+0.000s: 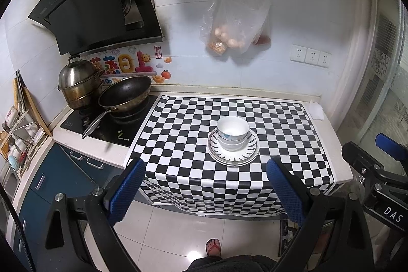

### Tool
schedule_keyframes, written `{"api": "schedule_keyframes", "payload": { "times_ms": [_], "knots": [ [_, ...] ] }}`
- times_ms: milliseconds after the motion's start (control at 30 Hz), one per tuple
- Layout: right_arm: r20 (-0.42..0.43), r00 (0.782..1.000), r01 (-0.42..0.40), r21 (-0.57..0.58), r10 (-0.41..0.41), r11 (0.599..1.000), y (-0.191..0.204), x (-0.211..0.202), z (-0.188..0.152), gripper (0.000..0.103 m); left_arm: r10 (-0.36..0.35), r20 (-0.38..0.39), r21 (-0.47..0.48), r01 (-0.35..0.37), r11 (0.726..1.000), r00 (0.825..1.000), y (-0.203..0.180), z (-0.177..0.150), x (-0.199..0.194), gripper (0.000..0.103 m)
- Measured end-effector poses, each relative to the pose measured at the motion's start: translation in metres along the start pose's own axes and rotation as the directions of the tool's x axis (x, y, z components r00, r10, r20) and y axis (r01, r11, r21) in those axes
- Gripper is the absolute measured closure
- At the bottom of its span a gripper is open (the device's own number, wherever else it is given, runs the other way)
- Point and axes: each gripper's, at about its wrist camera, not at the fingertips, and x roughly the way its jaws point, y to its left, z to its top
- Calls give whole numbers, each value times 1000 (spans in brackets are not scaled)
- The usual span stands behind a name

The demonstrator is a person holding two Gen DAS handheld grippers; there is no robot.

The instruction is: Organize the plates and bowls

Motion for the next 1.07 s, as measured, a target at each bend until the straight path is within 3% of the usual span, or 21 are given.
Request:
{"api": "schedule_keyframes", "payload": {
  "times_ms": [1067],
  "knots": [
    [-29, 999, 25, 4, -25, 1000, 0, 1, -7, 8, -4, -34, 1, 4, 1000, 999, 0, -10, 6, 6]
  ]
}}
